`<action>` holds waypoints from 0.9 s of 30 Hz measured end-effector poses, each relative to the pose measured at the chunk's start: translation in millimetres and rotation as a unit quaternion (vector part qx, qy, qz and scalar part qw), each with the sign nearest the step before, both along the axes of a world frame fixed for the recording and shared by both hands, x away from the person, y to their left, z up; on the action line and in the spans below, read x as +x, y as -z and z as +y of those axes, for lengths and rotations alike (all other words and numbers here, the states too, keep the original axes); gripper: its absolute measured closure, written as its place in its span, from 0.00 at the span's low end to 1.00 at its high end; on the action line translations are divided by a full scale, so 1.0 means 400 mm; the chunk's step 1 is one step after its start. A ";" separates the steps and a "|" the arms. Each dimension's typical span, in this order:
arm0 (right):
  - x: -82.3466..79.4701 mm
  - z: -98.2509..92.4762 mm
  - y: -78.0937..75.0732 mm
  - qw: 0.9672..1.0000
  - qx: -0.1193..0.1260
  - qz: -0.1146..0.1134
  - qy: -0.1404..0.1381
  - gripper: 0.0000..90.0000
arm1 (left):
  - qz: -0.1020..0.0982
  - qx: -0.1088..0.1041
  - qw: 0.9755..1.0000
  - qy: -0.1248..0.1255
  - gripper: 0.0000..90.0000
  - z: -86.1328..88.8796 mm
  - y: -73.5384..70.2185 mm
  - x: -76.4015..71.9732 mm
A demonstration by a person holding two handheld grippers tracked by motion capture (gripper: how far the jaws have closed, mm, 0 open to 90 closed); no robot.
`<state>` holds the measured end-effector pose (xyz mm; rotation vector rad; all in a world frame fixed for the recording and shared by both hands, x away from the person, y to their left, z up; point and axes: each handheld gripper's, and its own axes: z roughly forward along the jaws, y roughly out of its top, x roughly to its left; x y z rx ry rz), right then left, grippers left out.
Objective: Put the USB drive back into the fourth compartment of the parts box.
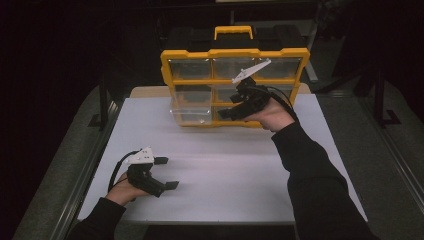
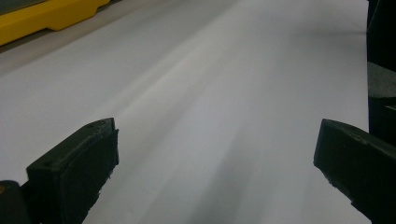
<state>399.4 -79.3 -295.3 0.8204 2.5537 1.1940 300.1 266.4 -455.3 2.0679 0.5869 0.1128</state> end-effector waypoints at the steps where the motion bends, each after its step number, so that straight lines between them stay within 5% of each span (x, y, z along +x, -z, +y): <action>1: 0.000 0.000 0.000 1.000 0.000 0.000 0.000 0.29 | 0.000 0.000 1.000 0.000 0.00 0.000 0.000 0.000; 27: -0.114 -0.092 0.179 0.998 0.010 0.002 0.060 0.05 | 0.001 0.001 1.000 0.000 0.00 0.000 0.002 -0.001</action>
